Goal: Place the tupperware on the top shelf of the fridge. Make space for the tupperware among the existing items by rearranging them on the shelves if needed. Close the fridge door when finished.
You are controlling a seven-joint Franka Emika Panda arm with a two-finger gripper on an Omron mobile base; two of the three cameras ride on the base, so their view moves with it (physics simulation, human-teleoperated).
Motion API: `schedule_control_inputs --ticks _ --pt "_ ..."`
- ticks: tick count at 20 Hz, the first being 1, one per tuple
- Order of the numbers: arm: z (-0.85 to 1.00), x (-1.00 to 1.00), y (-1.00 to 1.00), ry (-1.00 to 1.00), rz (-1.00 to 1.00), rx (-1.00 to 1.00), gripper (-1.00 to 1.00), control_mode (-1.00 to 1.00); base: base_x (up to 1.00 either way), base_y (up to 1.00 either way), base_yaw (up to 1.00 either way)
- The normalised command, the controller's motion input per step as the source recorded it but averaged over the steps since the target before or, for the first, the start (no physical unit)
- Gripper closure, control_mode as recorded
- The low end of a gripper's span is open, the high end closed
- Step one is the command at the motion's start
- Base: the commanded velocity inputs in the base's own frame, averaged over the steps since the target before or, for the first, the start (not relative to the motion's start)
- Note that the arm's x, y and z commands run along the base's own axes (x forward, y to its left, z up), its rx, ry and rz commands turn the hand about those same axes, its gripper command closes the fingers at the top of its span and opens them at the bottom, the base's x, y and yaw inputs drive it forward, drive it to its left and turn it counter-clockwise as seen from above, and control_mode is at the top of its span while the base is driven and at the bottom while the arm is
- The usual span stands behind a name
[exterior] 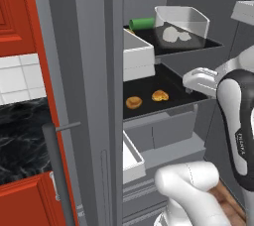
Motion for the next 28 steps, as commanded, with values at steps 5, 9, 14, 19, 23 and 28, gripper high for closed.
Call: schedule_control_inputs --ticks 5,9,14,19,23,28 --pt "-0.23 -0.04 0.00 0.00 0.03 -0.18 -1.00 -1.00 0.00 0.00 0.00" --pt "-0.06 0.03 -0.01 0.00 0.00 0.00 -1.00 -1.00 0.00 0.00 0.00" --pt "0.00 0.01 0.00 0.00 0.00 0.00 -1.00 1.00 -0.28 0.02 0.13" --pt "0.00 0.00 0.00 0.00 0.00 0.00 -1.00 1.00 -0.80 0.00 0.27" --pt "0.00 0.00 0.00 0.00 0.00 0.00 -1.00 1.00 -0.62 0.01 0.10" --pt "0.00 0.00 0.00 0.00 0.00 0.00 -1.00 1.00 -0.04 0.02 0.00"
